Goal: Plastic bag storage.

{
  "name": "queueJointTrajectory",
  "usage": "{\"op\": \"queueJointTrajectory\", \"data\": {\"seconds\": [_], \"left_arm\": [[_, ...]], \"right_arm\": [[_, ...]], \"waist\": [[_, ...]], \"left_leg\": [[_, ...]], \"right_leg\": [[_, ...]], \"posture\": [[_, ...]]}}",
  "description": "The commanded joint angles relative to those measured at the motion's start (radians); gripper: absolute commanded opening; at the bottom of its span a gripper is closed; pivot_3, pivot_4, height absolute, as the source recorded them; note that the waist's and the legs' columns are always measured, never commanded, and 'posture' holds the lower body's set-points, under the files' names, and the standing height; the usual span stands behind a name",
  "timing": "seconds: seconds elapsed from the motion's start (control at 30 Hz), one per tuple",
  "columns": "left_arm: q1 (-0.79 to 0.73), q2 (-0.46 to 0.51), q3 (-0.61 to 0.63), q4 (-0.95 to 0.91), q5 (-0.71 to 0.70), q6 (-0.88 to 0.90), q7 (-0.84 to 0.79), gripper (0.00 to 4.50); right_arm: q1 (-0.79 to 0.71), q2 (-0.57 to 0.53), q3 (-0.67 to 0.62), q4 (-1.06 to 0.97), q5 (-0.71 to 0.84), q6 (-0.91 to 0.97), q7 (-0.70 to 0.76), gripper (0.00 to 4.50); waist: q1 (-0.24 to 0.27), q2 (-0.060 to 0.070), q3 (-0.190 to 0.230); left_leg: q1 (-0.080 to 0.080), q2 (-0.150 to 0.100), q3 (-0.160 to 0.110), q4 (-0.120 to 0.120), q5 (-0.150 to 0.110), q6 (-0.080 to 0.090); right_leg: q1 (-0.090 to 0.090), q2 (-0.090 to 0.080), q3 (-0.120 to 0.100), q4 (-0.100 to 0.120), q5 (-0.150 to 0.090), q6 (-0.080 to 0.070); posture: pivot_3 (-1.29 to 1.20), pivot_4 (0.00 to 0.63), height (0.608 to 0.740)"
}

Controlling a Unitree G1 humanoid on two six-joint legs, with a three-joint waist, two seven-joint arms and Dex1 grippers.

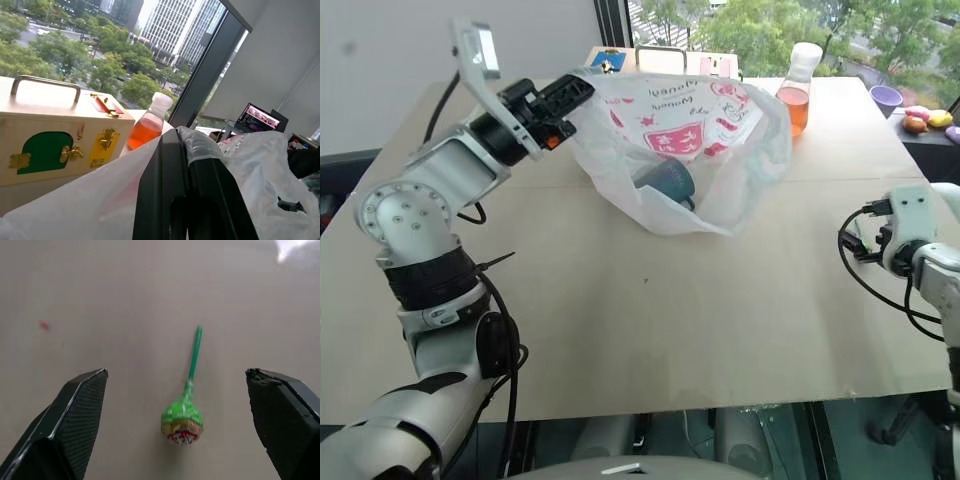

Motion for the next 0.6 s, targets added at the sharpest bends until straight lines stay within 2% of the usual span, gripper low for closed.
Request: {"op": "queueJointTrajectory", "data": {"seconds": [0.03, 0.1, 0.2, 0.3, 0.33, 0.5, 0.6], "left_arm": [[0.005, 0.008, 0.008, -0.065, -0.033, -0.008, 0.032, 0.00], [0.022, 0.003, 0.013, -0.083, -0.043, -0.003, 0.059, 0.00], [0.040, 0.001, 0.013, -0.106, -0.062, -0.003, 0.086, 0.00], [0.043, 0.005, 0.015, -0.111, -0.075, -0.005, 0.103, 0.00], [0.043, 0.007, 0.017, -0.109, -0.079, -0.006, 0.109, 0.00], [0.041, 0.015, 0.008, -0.094, -0.090, -0.016, 0.115, 0.00], [0.036, 0.025, 0.001, -0.077, -0.091, -0.018, 0.104, 0.00]], "right_arm": [[-0.068, -0.044, 0.020, 0.090, -0.047, -0.031, 0.074, 4.23], [-0.096, -0.050, 0.040, 0.154, -0.060, -0.040, 0.127, 3.62], [-0.125, -0.051, 0.067, 0.215, -0.086, -0.046, 0.180, 2.27], [-0.113, -0.065, 0.058, 0.168, -0.075, -0.025, 0.231, 0.94], [-0.095, -0.074, 0.046, 0.130, -0.062, -0.009, 0.251, 0.72], [0.042, -0.089, -0.102, -0.173, 0.078, 0.117, 0.315, 0.69], [0.101, -0.063, -0.245, -0.485, 0.294, 0.280, 0.340, 0.69]], "waist": [[-0.001, 0.000, 0.000], [0.000, 0.000, 0.000], [0.001, 0.000, 0.000], [0.002, 0.000, 0.000], [0.002, 0.000, 0.000], [0.005, 0.000, 0.000], [0.001, 0.001, 0.000]], "left_leg": [[0.000, 0.000, 0.000, 0.000, 0.000, 0.000], [0.000, 0.000, 0.000, 0.000, 0.000, -0.001], [0.000, 0.000, 0.000, -0.001, 0.001, -0.001], [-0.001, 0.000, -0.001, 0.000, 0.001, -0.001], [-0.001, 0.000, -0.001, 0.000, 0.001, -0.001], [-0.002, 0.000, -0.002, 0.000, 0.002, -0.003], [-0.002, 0.000, -0.002, 0.000, 0.001, -0.001]], "right_leg": [[0.000, 0.000, 0.000, 0.000, 0.000, 0.000], [0.000, 0.000, 0.000, -0.001, 0.000, 0.000], [0.000, 0.000, -0.001, -0.002, 0.000, 0.000], [0.000, 0.000, -0.001, -0.002, 0.001, 0.001], [0.001, 0.000, -0.001, -0.002, 0.001, 0.001], [0.000, 0.000, -0.002, -0.002, 0.001, 0.001], [0.000, 0.000, -0.002, -0.002, 0.001, 0.001]], "posture": [[0.00, 0.150, 0.740], [0.00, 0.150, 0.740], [0.00, 0.150, 0.740], [0.00, 0.150, 0.740], [0.00, 0.150, 0.740], [0.00, 0.150, 0.740], [0.00, 0.150, 0.740]]}}
